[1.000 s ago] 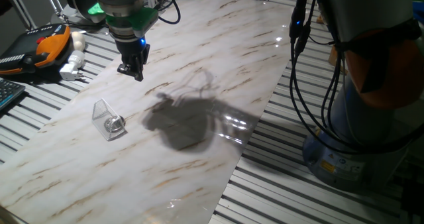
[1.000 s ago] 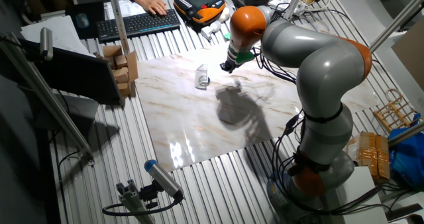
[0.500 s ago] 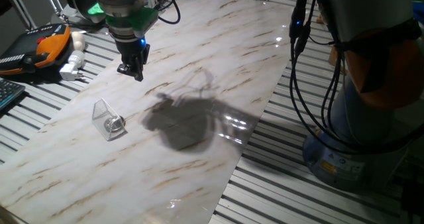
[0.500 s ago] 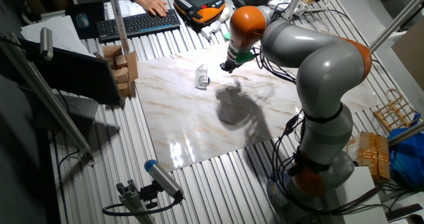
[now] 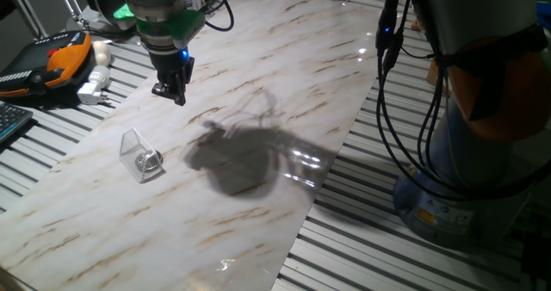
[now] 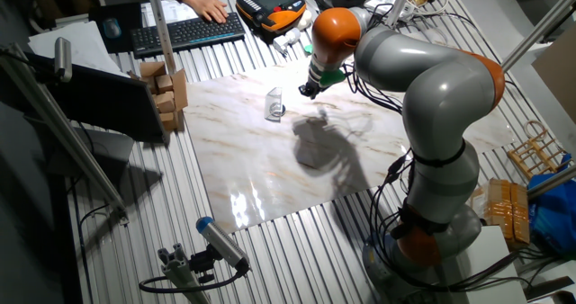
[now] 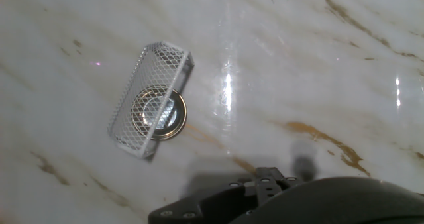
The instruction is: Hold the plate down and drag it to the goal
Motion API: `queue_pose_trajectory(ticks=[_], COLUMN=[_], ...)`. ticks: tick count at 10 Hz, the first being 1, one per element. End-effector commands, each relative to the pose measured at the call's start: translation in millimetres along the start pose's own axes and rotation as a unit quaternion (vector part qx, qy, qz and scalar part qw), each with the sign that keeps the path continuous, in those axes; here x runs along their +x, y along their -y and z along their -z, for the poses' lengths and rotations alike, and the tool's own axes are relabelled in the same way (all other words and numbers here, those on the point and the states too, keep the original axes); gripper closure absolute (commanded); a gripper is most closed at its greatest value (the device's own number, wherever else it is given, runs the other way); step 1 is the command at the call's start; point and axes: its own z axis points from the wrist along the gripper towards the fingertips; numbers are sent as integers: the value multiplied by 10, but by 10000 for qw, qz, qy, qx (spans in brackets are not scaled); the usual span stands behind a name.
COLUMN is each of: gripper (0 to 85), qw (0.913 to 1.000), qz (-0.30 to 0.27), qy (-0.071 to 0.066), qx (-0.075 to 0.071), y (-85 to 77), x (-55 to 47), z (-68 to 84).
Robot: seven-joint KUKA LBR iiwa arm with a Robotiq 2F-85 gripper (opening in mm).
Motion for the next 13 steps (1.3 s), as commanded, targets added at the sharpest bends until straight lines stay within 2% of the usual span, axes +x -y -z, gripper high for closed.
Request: queue_pose_trajectory(ticks=[1, 13], gripper=[850, 850], qw=[10000, 9999], qz=[1, -159], qy=[0, 25], qx=[0, -60], y=[0, 0], x=[0, -1], z=[-1, 9])
